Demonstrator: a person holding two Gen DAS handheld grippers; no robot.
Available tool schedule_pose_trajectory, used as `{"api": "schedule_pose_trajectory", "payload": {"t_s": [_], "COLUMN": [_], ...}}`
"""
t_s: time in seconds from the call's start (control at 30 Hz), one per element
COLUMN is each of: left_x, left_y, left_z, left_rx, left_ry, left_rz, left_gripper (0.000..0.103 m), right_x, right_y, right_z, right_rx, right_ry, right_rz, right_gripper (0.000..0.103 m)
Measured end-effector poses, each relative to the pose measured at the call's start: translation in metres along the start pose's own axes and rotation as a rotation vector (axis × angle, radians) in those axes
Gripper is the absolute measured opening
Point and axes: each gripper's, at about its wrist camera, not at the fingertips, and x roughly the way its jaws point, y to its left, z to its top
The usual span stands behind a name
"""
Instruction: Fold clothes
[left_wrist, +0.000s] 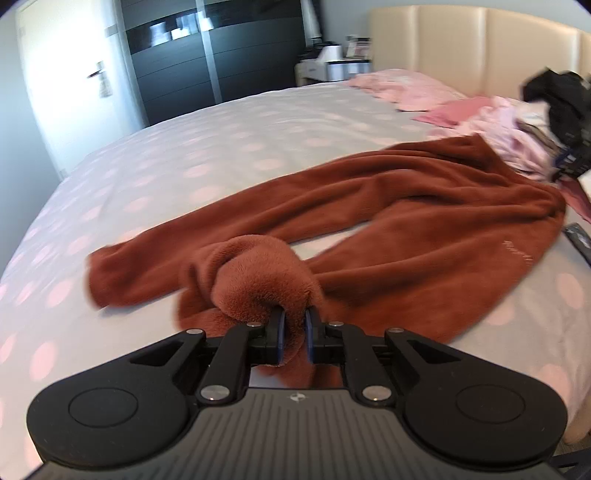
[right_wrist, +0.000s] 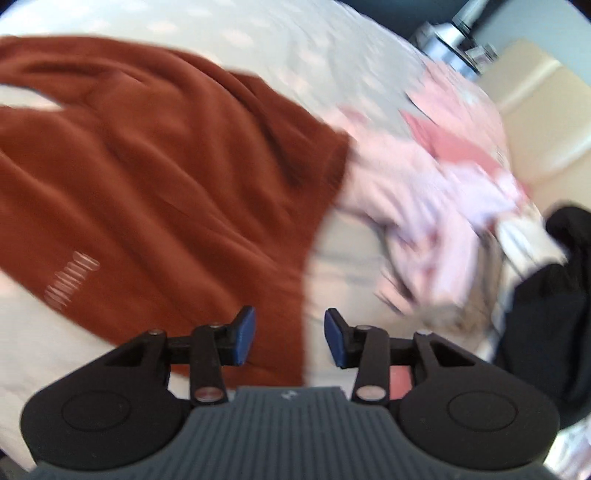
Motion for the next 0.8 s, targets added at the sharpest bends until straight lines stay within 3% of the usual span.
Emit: {"api": "schedule_pose_trajectory", "payload": {"t_s": [0.1, 0.33, 0.4, 0.53, 0.57, 0.73, 0.8], "left_x": [0.014, 0.037, 0.035, 0.018, 0.014, 0.001, 0.004], "left_y": [-0.032, -0.105, -0.112, -0.112, -0.108, -0.073, -0.054], "left_z": [0.003, -0.02, -0.022, -0.018, -0.016, -0.006, -0.001], "left_rx": [0.022, 0.079, 0.073, -0.025, -0.062, -0.268, -0.332], "left_ry": [0.005, 0.073, 0.088, 0.073, 0.057, 0.023, 0.018], "left_rz": [-0.075, -0.215, -0.216, -0.186, -0.171, -0.071, -0.077], "left_gripper": [0.003, 0.004, 0.011, 0.044, 0.047, 0.051, 0.051], "right_x": [-0.017, -0.042, -0.046, -0.048, -0.049, -0.059, -0.06], "right_y": [0.038, 0.115, 0.131, 0.157, 0.165, 0.204, 0.216], "right_z": [0.012, 0.027, 0.032, 0.04, 0.042, 0.059, 0.067], "right_rx": [-0.056, -0.114, -0.091, -0.011, 0.002, -0.07, -0.098], "right_ry": [-0.068, -0.168, -0.197, -0.265, -0.28, -0.368, -0.389], "right_rz": [0.068, 0.24, 0.3, 0.422, 0.447, 0.517, 0.538], "right_gripper": [0.045, 0.046, 0.045, 0.04, 0.038, 0.031, 0.028]}}
